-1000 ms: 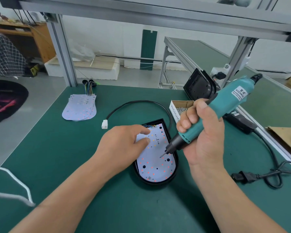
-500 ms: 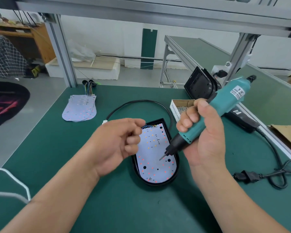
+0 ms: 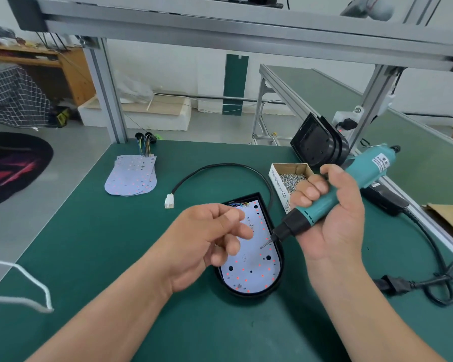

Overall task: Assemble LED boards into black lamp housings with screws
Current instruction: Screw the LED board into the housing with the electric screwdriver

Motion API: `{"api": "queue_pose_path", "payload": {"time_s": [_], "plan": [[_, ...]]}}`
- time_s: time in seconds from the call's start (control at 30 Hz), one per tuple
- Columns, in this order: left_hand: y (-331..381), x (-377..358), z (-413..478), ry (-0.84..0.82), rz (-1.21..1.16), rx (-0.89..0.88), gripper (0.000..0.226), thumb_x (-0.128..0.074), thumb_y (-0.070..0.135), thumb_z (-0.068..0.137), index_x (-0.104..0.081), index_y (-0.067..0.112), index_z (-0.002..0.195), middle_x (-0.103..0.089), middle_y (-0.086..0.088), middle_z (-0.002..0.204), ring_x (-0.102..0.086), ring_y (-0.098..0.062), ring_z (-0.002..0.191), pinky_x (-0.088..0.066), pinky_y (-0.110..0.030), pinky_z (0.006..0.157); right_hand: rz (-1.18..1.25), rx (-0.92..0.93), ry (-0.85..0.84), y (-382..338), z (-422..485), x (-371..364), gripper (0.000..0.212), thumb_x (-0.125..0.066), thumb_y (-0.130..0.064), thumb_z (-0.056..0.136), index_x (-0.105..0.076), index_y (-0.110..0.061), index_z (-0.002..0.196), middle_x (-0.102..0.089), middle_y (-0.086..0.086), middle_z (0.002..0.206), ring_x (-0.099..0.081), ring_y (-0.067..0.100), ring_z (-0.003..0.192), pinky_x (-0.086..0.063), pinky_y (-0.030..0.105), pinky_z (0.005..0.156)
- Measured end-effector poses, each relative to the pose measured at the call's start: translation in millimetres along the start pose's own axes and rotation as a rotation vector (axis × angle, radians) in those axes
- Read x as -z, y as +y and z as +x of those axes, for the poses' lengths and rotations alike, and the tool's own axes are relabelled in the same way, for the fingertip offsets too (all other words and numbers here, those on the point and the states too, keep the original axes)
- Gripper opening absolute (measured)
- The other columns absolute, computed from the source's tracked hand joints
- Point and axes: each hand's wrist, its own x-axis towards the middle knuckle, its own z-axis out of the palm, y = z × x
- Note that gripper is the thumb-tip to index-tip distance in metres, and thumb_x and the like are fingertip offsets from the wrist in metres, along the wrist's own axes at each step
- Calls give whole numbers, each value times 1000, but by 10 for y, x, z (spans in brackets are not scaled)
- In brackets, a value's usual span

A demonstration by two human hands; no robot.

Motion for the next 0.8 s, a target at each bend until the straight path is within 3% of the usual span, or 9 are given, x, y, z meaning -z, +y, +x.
{"api": "queue_pose_path", "payload": {"time_s": [0.2,0.33,0.43,0.6,0.8], "plan": [[-48,-49,-14,-56,44,-3,23,-80,38,86,-78,15,87,-65,-7,74,-47,-10,45,-33,-17,40,27,-4,3,-20,10,6,19,-55,-16,101,-62,-18,83,-41,-5,72,-42,9,59,-42,21,52],[-41,-16,-29,-109,64,-14,17,-69,21,101,-83,10,104,-70,-8,88,-52,-11,61,-43,-18,51,41,11,17,-42,22,6,18,-56,-16,100,-62,-18,82,-41,-5,72,-42,9,59,-42,21,52],[-52,-25,-41,-139,131,-19,27,-57,5,107,-82,14,108,-76,-12,97,-52,-13,62,-45,-19,55,62,26,27,-74,34,5,18,-57,-16,100,-62,-17,82,-42,-5,72,-43,9,59,-43,21,53],[-71,-79,-59,-181,244,-60,17,-58,5,104,-70,9,115,-79,-17,100,-50,-15,58,-43,-20,54,66,60,0,-104,31,1,14,-58,-17,99,-62,-17,85,-43,-5,72,-44,9,60,-43,21,54],[-123,-122,-55,-226,306,-91,24,-56,4,100,-65,9,121,-79,-11,104,-60,-13,65,-46,-20,54,65,49,-56,-72,9,-15,19,-55,-18,101,-62,-18,84,-41,-5,73,-42,9,59,-42,21,53]]}}
